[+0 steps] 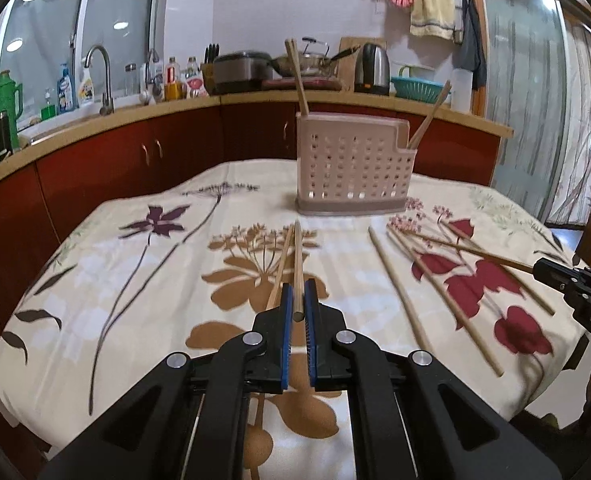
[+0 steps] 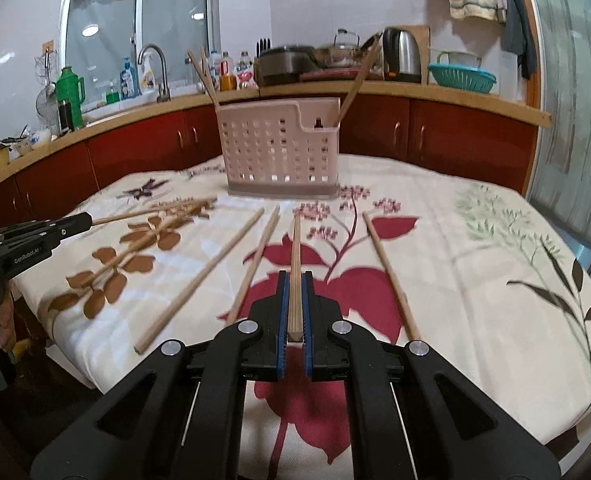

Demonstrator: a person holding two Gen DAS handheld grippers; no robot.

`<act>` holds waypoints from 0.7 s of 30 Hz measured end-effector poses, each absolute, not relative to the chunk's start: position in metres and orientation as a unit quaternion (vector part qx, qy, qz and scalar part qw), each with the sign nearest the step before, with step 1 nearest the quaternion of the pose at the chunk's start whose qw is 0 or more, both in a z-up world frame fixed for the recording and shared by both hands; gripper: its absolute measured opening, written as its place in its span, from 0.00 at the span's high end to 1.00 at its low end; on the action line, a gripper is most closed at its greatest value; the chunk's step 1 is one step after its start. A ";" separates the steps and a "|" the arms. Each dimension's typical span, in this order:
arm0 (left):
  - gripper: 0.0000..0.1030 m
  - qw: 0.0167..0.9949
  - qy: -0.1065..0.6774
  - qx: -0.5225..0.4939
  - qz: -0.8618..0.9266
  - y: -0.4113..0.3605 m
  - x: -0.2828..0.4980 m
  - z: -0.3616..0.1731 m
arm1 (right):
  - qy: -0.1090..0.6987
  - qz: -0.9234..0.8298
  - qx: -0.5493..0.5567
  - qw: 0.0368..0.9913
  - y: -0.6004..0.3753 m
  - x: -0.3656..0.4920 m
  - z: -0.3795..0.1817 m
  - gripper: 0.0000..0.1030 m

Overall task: Organize utensils
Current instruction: 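Lower the left tool and close it on another chopstick while the right tool holds its chopstick, then lift both held chopsticks and carry them over the pink holder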

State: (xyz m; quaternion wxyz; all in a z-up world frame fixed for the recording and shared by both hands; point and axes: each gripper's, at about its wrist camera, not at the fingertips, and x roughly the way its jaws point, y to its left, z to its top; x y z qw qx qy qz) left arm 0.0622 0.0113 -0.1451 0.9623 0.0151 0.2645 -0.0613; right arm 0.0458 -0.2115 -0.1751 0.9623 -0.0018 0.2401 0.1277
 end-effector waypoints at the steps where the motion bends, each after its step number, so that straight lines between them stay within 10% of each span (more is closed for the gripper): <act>1: 0.94 0.964 0.259 0.018 -0.062 0.011 0.061 -0.141 | 0.236 0.128 -0.002 0.963 -0.212 0.044 -0.172 0.94; 21: 0.94 0.979 0.191 0.019 -0.069 0.009 0.046 -0.090 | 0.184 0.125 -0.002 0.975 -0.219 0.036 -0.124 0.94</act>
